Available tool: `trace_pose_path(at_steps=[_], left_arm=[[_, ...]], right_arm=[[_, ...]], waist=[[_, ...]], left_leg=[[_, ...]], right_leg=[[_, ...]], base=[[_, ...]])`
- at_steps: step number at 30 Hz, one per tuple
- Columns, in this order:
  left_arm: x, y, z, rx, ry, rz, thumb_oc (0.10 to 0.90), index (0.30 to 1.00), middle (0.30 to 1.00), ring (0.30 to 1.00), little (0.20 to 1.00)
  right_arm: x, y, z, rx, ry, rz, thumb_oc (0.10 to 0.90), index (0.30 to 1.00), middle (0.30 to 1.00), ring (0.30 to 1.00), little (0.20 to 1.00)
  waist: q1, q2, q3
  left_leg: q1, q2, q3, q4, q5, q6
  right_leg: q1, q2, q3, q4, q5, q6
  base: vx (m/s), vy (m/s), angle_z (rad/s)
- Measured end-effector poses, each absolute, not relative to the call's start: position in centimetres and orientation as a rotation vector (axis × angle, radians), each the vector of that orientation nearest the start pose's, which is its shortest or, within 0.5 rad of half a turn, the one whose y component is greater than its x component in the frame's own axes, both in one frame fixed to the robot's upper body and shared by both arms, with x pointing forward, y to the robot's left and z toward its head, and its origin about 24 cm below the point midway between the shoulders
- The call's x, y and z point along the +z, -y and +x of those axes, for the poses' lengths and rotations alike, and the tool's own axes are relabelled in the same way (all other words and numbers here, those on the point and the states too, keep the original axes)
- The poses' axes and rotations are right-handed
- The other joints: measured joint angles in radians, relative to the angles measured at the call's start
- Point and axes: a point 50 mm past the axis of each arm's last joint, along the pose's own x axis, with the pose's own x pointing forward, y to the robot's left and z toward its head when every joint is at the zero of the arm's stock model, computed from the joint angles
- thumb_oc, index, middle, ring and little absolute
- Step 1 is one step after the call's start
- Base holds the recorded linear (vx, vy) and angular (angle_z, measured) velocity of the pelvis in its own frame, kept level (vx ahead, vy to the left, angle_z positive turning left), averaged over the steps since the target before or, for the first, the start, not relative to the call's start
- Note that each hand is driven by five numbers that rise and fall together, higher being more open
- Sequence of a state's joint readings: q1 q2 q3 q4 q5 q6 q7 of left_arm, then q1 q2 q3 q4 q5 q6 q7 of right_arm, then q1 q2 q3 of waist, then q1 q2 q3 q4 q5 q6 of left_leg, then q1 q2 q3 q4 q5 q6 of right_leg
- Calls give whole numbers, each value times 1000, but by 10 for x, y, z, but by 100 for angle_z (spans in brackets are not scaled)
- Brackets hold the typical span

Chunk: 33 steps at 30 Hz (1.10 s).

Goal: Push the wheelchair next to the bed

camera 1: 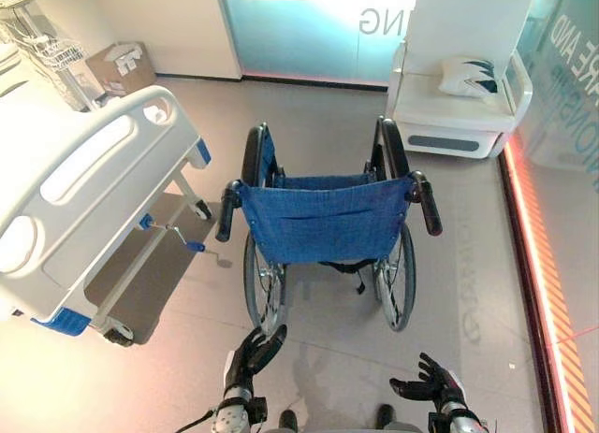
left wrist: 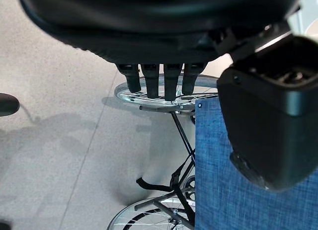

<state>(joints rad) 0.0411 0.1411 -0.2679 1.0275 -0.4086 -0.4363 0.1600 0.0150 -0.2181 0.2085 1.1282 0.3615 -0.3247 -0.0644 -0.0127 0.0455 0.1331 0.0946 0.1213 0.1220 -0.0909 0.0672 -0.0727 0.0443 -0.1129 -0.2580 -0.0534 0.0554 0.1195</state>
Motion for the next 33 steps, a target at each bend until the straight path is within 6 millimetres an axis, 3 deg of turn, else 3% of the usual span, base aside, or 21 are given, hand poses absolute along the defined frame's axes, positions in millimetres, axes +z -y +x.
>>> trace_pose_path(at_steps=[6,12,18,25,28,30,33], left_arm=[[-133,-184,141,241,-663,-36,800,900,900,900,900],[-135,-184,134,235,-681,-39,800,900,900,900,900],[-138,-185,126,239,-707,-37,800,900,900,900,900],[-137,-187,127,251,-707,-55,800,900,900,900,900],[-126,-199,143,257,-648,-53,800,900,900,900,900],[-112,-212,158,288,-568,-50,800,900,900,900,900],[-88,-239,185,381,-450,-20,800,900,900,900,900]], right_arm=[[-139,216,133,-201,-794,-19,800,900,900,900,900],[-145,212,122,-242,-849,50,800,900,900,900,900],[-147,211,118,-243,-857,53,800,900,900,900,900],[-143,213,126,-273,-823,35,800,900,900,900,900],[-129,231,147,-292,-760,-2,800,900,900,900,900],[-117,254,162,-329,-718,-39,800,900,900,900,900],[-83,299,190,-405,-603,-109,800,900,900,900,900]], waist=[[-1,-6,-4],[-1,-21,-16],[-2,-20,-16],[0,-17,-18],[3,-20,-19],[6,-21,-19],[17,-21,-19]], left_leg=[[3,0,2,-6,-2,3],[5,0,5,-6,-2,3],[6,0,9,-7,-2,3],[6,1,12,-7,-2,4],[4,1,13,-7,-2,4],[8,2,11,-7,-2,4],[11,3,10,-7,-1,3]], right_leg=[[1,0,3,0,0,1],[1,0,7,0,2,-1],[0,-1,9,0,4,-4],[1,-5,9,-1,5,-4],[12,-3,8,-32,20,-5],[21,-1,7,-36,26,-1],[24,0,6,-36,27,-2]], base=[[0,0,0],[0,0,0],[1,0,-1],[20,-14,0],[27,-42,0],[16,-16,1],[27,5,0]])
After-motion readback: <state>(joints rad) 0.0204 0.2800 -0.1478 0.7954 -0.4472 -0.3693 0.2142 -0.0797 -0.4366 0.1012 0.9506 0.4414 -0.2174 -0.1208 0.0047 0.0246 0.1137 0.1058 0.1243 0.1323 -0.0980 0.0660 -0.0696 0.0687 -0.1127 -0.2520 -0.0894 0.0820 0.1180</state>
